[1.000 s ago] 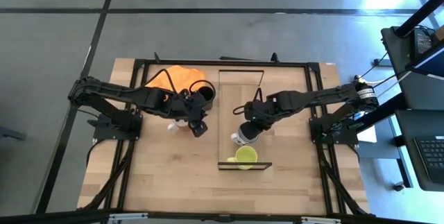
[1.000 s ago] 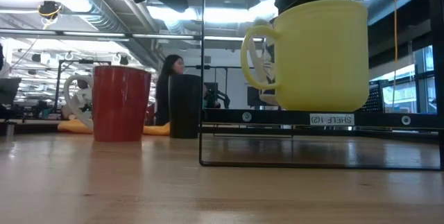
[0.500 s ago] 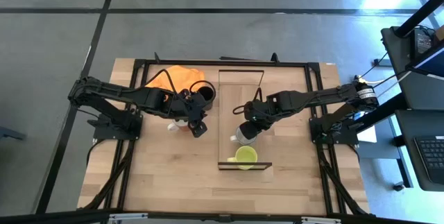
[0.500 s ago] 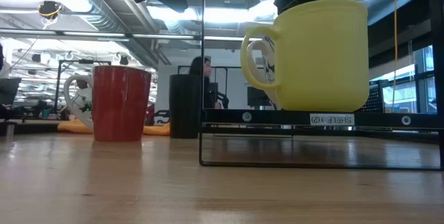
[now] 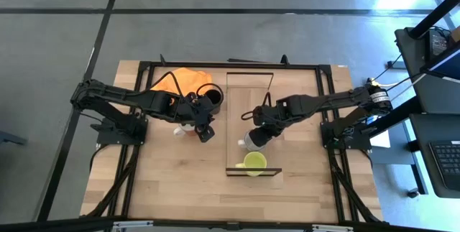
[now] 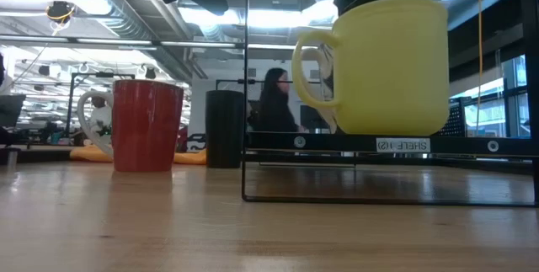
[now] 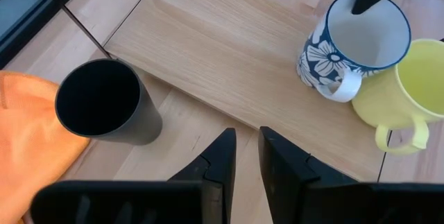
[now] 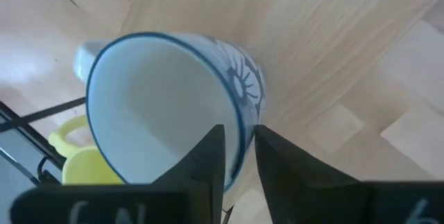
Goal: Stack small to large cups/mugs on shelf
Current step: Put the blue patterned mug on the shelf
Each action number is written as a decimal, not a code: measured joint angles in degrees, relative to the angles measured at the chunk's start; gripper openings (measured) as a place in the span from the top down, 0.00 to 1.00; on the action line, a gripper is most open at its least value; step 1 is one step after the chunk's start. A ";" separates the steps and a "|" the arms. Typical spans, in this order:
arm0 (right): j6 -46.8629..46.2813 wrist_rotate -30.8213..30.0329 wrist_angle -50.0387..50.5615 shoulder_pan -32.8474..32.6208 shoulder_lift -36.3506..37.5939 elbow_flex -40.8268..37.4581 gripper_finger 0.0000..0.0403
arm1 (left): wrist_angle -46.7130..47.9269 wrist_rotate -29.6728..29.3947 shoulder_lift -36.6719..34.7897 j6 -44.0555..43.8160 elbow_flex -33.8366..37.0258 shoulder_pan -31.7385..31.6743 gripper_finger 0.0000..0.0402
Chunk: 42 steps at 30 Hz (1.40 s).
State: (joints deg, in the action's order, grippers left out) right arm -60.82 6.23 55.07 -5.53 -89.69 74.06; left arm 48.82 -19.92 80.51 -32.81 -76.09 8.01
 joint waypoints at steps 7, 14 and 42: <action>0.00 0.02 0.10 -0.36 0.00 0.00 0.80 | 0.01 0.00 0.00 0.06 0.00 0.00 0.85; 1.60 -2.03 1.41 -0.34 0.14 0.00 0.80 | 0.02 0.00 0.02 0.08 0.00 0.00 0.85; 2.78 0.25 1.66 -0.35 1.42 -0.02 0.80 | -0.02 -0.11 0.05 0.30 0.02 -1.36 0.85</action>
State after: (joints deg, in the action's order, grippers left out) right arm -58.04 6.47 56.74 -5.87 -88.27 74.04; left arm 48.80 -20.03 80.56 -32.51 -76.07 6.66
